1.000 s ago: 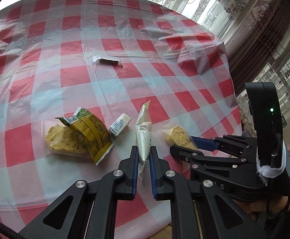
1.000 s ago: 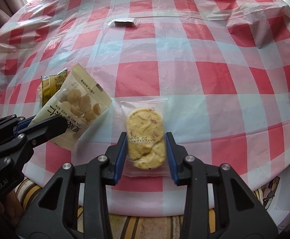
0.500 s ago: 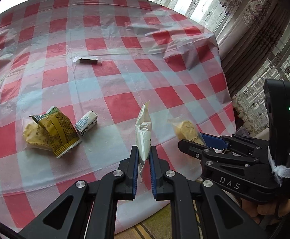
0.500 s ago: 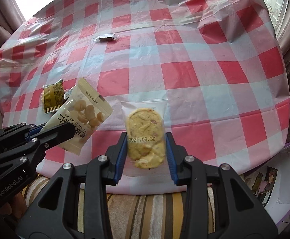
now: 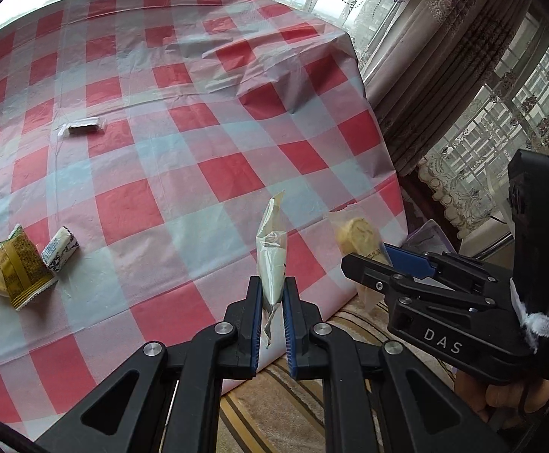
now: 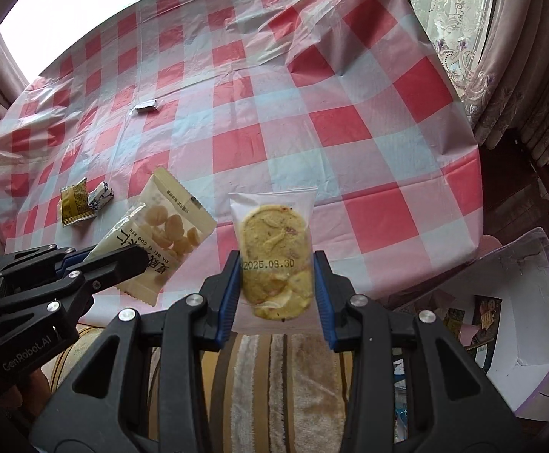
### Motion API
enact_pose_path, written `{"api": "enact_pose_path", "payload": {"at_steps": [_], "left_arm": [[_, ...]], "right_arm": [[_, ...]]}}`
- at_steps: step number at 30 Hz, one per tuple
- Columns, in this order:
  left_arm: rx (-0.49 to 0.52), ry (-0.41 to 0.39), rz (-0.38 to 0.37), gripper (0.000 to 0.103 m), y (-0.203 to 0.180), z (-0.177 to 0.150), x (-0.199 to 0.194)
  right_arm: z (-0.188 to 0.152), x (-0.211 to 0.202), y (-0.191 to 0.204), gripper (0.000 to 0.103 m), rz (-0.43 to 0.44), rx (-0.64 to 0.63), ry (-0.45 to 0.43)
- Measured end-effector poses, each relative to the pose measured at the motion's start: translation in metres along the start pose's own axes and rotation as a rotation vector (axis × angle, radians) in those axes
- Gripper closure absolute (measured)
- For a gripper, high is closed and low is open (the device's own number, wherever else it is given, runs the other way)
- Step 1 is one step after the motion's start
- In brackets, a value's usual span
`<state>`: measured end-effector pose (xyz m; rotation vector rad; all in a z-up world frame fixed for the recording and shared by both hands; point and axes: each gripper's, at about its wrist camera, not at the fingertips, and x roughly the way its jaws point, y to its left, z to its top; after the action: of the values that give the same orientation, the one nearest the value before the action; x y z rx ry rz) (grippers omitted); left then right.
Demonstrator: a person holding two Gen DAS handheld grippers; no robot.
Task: Organize snacks
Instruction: 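Carry both bags over the white box and open both tools to drop them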
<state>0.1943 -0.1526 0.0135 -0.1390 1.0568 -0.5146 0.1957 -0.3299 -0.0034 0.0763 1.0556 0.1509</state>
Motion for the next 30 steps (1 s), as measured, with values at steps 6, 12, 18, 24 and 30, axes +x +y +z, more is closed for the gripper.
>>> {"api": "enact_pose_path", "payload": {"at_steps": [6, 12, 18, 24, 30], "left_arm": [[0.07, 0.032, -0.054, 0.092, -0.042, 0.002, 0.015], [0.108, 0.075, -0.124, 0.092, -0.082, 0.004, 0.035], [0.157, 0.131, -0.174, 0.092, -0.123, 0.001, 0.057], [0.21, 0.173, -0.195, 0.092, -0.152, -0.003, 0.074], [0.215, 0.224, -0.213, 0.078, -0.166, -0.004, 0.089]], "right_arm": [[-0.007, -0.011, -0.042, 0.062, -0.028, 0.068, -0.009], [-0.016, -0.022, -0.093, 0.062, -0.073, 0.15, -0.023], [-0.025, -0.031, -0.14, 0.062, -0.118, 0.226, -0.037], [-0.031, -0.038, -0.173, 0.062, -0.153, 0.281, -0.056], [-0.031, -0.045, -0.191, 0.056, -0.19, 0.312, -0.072]]}}
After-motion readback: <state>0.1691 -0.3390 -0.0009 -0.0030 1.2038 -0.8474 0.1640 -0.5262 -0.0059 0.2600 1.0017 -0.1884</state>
